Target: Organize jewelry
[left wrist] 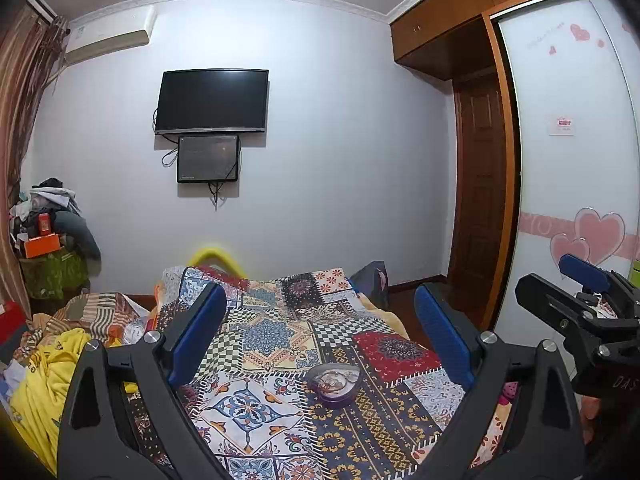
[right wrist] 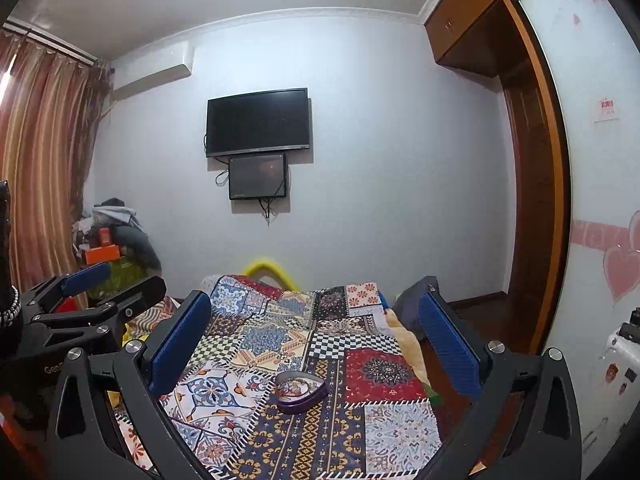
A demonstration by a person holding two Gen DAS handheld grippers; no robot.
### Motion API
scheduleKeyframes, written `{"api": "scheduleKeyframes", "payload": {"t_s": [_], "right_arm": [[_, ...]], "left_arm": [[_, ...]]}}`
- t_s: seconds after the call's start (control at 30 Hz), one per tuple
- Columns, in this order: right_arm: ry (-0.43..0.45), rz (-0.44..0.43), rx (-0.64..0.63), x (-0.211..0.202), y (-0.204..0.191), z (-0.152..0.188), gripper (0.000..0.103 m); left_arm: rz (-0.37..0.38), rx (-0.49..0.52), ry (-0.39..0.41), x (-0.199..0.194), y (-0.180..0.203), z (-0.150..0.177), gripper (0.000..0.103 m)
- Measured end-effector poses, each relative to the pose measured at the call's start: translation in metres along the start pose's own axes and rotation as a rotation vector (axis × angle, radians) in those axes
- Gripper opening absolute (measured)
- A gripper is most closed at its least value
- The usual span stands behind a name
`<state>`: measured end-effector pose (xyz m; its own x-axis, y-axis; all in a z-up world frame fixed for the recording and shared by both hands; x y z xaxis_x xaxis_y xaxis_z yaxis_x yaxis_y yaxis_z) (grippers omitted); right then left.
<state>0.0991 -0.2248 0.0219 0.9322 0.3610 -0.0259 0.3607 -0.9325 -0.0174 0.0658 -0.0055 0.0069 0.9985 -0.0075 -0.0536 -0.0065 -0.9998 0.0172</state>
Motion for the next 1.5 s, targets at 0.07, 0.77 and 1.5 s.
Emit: {"api": "scheduleKeyframes", "payload": {"t_s": [0.07,0.77,1.5], "right_arm": [[-0.005,-0.003,0.002,0.001,0.000,0.000,0.103],[-0.037,0.001,0.012,0.005,0.003,0.005,0.103],[-0.047,0.007,0.031,0.009,0.009,0.006,0.103]], "left_arm": [[-0.001,-0.003,-0.001,0.000,0.000,0.001,0.096],[0.006,-0.013,-0.026,0.007,0.000,0.004,0.098],[0.028,-0.026,-0.043,0.013,-0.001,0.005,0.098]]}}
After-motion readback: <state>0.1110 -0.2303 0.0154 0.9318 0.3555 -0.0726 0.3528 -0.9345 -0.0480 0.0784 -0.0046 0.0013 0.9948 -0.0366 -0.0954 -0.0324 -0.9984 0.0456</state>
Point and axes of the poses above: each gripper's, at about its wrist camera, not at the fingertips, and x roughly the way its jaws point, y to its right, z to its underside, the point moved 5 cm from there along x, roughly the way its jaws point, and after that the axes turned 6 degrees about y, right-handed, at the moved point
